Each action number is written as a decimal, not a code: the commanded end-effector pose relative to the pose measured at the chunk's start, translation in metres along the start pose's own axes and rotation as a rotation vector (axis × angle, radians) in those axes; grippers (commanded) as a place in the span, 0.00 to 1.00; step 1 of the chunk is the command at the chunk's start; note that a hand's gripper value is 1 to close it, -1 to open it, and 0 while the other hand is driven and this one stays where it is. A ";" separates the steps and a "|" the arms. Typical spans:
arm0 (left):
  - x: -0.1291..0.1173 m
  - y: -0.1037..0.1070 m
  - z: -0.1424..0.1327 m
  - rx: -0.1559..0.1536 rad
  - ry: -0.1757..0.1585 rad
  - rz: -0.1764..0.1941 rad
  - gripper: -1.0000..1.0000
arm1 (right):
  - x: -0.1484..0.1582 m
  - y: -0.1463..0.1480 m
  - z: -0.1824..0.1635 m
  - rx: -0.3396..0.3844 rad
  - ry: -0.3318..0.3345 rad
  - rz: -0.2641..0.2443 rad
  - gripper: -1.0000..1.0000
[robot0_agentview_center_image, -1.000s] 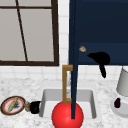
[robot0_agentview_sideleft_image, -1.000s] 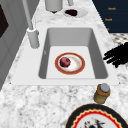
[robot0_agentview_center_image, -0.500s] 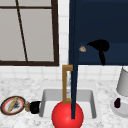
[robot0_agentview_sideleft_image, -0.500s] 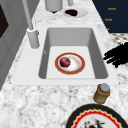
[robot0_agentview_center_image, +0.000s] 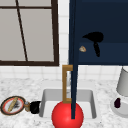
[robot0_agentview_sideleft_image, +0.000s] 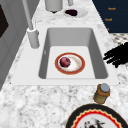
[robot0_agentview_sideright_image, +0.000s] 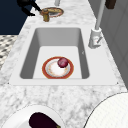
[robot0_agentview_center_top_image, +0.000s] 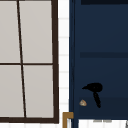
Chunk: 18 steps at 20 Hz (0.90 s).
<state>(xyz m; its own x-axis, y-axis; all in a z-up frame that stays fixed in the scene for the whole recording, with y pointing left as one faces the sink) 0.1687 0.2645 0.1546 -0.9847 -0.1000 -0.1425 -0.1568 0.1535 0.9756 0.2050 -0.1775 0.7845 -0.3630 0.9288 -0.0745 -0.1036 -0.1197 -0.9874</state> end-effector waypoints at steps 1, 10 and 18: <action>0.000 0.000 0.000 0.000 0.000 0.000 0.50 | 0.002 -0.004 -0.024 0.075 -0.004 -0.044 0.00; 0.000 0.000 0.000 0.000 0.000 0.000 0.50 | -0.004 -0.011 -0.062 0.242 0.019 -0.087 0.00; 0.000 0.000 0.000 0.000 0.000 0.000 0.50 | 0.011 -0.002 -0.094 0.252 0.160 -0.093 0.00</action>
<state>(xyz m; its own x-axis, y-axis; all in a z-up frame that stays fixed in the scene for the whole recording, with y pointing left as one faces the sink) 0.1687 0.2645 0.1546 -0.9847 -0.1000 -0.1425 -0.1568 0.1535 0.9756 0.2777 -0.1443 0.7785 -0.2514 0.9672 -0.0366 -0.3334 -0.1220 -0.9349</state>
